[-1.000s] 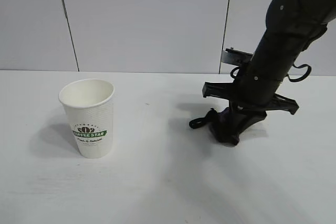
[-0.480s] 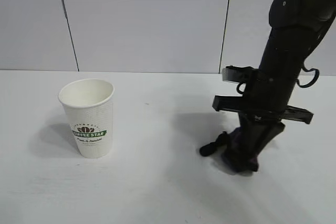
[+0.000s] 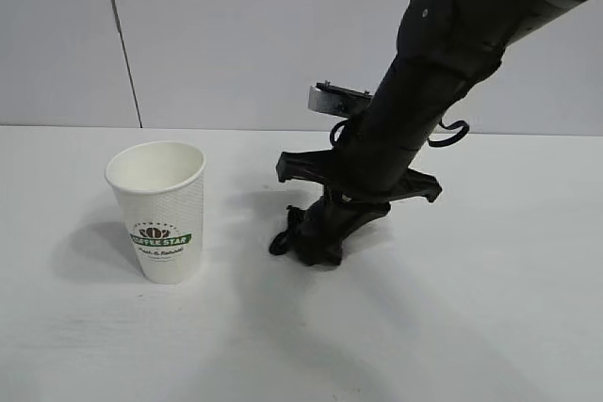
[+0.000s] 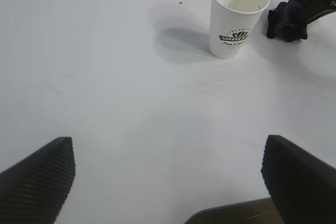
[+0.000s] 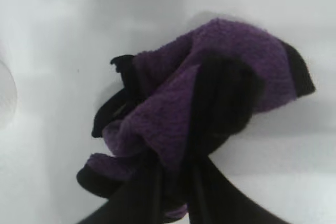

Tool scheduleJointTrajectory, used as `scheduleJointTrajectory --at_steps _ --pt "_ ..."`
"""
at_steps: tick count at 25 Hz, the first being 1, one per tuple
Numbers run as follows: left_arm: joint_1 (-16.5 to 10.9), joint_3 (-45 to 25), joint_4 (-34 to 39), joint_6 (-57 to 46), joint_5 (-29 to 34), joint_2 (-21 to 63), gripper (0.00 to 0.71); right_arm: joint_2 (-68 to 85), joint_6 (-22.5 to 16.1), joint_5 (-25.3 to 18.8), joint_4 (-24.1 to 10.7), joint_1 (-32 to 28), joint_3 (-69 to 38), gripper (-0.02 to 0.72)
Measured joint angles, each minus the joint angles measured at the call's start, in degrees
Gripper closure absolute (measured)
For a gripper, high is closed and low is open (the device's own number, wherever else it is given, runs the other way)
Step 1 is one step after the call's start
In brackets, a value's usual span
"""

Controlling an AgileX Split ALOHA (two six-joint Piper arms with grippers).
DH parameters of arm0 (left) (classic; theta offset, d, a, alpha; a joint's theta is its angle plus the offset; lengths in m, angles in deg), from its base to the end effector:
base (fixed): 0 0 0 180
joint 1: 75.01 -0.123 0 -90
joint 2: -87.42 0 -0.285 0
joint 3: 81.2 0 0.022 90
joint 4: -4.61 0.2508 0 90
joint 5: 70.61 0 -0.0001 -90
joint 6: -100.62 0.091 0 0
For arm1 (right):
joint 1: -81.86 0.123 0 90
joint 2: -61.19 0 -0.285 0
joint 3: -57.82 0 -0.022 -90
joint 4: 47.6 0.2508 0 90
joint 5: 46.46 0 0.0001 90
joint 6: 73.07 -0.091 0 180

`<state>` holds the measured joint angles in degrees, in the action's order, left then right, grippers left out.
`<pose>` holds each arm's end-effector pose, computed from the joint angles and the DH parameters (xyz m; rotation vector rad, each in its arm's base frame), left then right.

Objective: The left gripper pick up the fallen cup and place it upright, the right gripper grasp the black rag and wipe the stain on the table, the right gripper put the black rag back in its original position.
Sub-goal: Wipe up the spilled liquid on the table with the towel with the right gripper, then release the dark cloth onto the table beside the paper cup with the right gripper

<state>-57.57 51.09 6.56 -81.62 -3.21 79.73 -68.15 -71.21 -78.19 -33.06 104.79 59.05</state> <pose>-0.0107 0.0063 0.2723 0.2796 2.1287 -0.1593 0.3856 0.1762 0.1217 -0.3366 2.7904 0.3285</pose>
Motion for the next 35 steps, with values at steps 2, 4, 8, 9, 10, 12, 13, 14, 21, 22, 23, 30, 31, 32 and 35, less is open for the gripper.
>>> scheduleJointTrajectory --at_steps 2,4,8,9,10,12,13,14,21,22,23,30,31,32,35 --pt "0.0 0.0 0.0 0.0 -0.1 0.0 0.015 0.0 -6.0 0.1 -6.9 -1.2 0.1 0.651" --pt "0.0 0.0 0.0 0.0 -0.1 0.0 0.015 0.1 -12.4 0.3 -13.4 -2.6 0.4 0.651" --pt "0.0 0.0 0.0 0.0 -0.1 0.0 0.015 -0.1 -19.1 0.7 -19.2 -5.8 0.6 0.651" --pt "0.0 0.0 0.0 0.0 -0.1 0.0 0.015 -0.4 -19.6 0.6 -19.3 -6.5 0.7 0.651" --pt "0.0 0.0 0.0 0.0 -0.1 0.0 0.015 -0.6 -20.0 0.0 -19.3 -6.9 0.9 0.651" --pt "0.0 0.0 0.0 0.0 -0.1 0.0 0.015 -0.8 -20.0 -1.5 -19.3 -7.2 1.2 0.651" --pt "0.0 0.0 0.0 0.0 -0.1 0.0 0.015 -0.8 -19.6 -2.3 -19.3 -7.3 1.4 0.651" --pt "0.0 0.0 0.0 0.0 -0.1 0.0 0.015 -0.7 -18.7 -3.9 -19.3 -7.4 1.6 0.651" --pt "0.0 0.0 0.0 0.0 -0.1 0.0 0.015 1.9 -7.7 -22.5 -17.3 -7.7 0.8 0.651" --pt "0.0 0.0 0.0 0.0 -0.1 0.0 0.015 2.2 -6.9 -24.1 -16.5 -7.7 0.7 0.651" --pt "0.0 0.0 0.0 0.0 -0.1 0.0 0.015 2.7 -6.1 -24.8 -15.7 -7.7 0.6 0.651" --pt "0.0 0.0 0.0 0.0 -0.1 0.0 0.015 5.3 -3.5 -23.4 -8.8 -7.7 0.6 0.647" --pt "0.0 0.0 0.0 0.0 -0.1 0.0 0.015 5.3 -3.5 -23.0 -8.2 -7.7 0.6 0.628" --pt "0.0 0.0 0.0 0.0 -0.1 0.0 0.015 5.3 -3.4 -22.7 -7.6 -7.7 0.6 0.587" --pt "0.0 0.0 0.0 0.0 -0.1 0.0 0.015 5.3 -3.3 -22.3 -7.1 -7.7 0.6 0.370"
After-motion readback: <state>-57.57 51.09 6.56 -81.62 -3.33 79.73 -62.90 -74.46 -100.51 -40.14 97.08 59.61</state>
